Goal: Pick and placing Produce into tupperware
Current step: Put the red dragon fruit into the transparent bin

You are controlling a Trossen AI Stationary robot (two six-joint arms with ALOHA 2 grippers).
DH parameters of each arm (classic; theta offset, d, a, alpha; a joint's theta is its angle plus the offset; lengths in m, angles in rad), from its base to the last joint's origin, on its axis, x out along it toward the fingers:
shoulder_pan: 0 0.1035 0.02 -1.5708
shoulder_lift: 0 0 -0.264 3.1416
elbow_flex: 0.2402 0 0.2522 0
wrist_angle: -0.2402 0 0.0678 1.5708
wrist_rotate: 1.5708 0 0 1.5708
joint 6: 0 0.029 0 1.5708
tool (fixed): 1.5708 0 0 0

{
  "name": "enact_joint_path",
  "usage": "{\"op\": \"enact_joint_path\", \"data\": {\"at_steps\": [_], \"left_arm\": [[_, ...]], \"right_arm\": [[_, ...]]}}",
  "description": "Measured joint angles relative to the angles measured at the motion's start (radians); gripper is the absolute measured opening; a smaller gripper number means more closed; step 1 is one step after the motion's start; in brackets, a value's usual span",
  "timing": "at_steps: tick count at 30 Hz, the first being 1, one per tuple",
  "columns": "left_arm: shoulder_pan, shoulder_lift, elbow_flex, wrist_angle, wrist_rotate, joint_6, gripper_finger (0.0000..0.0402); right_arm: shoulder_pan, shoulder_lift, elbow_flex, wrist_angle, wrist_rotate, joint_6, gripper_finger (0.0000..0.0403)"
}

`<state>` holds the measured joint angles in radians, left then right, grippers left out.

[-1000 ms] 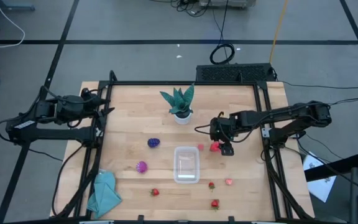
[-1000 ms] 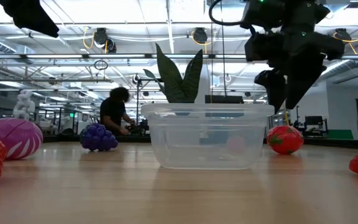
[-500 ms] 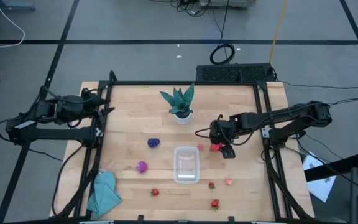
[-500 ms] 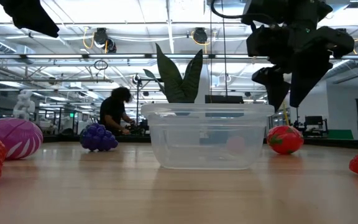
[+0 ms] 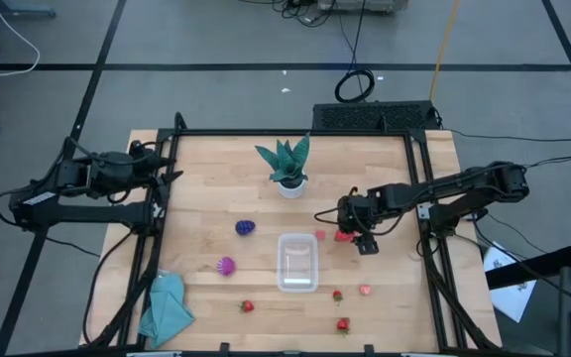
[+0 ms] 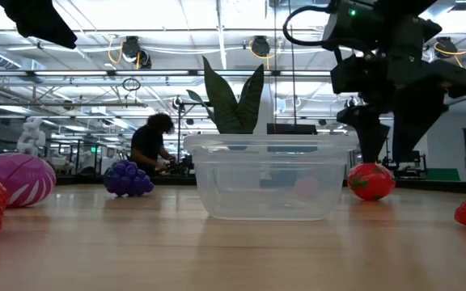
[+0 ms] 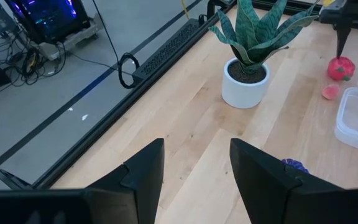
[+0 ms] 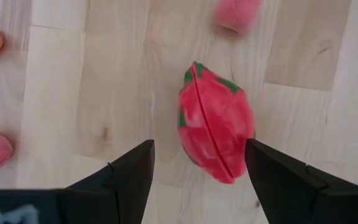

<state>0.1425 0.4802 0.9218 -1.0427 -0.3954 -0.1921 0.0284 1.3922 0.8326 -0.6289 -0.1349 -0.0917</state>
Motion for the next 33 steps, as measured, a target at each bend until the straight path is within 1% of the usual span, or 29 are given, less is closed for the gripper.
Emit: {"op": "enact_joint_path", "data": {"at_steps": [8, 17, 33], "left_arm": [[0.0, 0.0, 0.0, 0.0, -0.034, 0.0, 0.0186], [0.0, 0.0, 0.0, 0.0, -0.035, 0.0, 0.0186], [0.0, 0.0, 0.0, 0.0, -0.035, -0.013, 0.0186]], "right_arm": [[-0.002, 0.0, -0.002, 0.028, 0.001, 0.003, 0.0242], [-0.003, 0.0, -0.002, 0.027, 0.005, 0.077, 0.0242], [-0.042, 0.0, -0.002, 0.024, 0.007, 0.09, 0.0243]]}}
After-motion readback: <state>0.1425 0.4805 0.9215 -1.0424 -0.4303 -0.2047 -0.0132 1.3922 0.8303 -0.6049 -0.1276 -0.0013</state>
